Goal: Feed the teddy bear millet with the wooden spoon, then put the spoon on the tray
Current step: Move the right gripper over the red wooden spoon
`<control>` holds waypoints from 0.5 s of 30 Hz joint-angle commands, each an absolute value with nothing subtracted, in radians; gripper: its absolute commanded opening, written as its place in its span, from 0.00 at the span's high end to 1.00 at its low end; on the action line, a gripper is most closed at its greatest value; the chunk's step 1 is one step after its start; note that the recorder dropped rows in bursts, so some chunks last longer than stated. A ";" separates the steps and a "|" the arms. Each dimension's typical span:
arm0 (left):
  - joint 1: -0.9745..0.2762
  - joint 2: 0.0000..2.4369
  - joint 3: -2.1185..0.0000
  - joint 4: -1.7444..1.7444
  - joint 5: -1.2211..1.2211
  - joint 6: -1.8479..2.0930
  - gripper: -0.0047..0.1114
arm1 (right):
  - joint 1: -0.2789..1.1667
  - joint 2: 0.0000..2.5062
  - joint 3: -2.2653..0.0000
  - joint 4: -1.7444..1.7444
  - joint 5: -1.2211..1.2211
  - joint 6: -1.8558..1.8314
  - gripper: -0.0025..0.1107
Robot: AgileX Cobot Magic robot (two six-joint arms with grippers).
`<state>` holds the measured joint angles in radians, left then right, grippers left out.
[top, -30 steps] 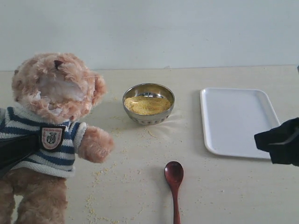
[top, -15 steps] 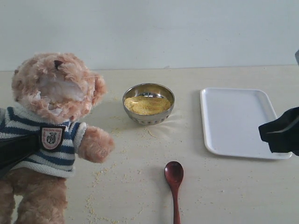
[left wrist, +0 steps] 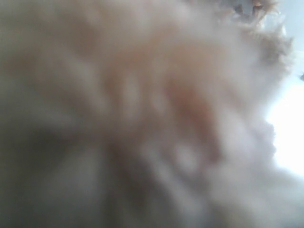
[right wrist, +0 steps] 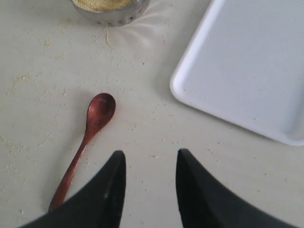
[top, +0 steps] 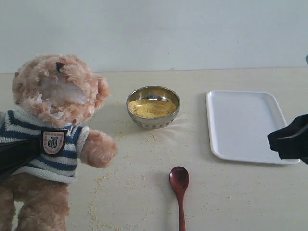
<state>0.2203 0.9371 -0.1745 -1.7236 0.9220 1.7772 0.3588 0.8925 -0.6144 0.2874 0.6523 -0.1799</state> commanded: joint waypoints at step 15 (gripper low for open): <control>0.223 0.939 -0.175 -1.744 0.937 1.773 0.92 | 0.360 0.882 -0.621 0.100 0.749 -0.155 0.66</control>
<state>0.2203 0.9371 -0.1745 -1.7236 0.9220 1.7772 0.3588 0.8867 -0.6144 0.1483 0.7380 -0.1552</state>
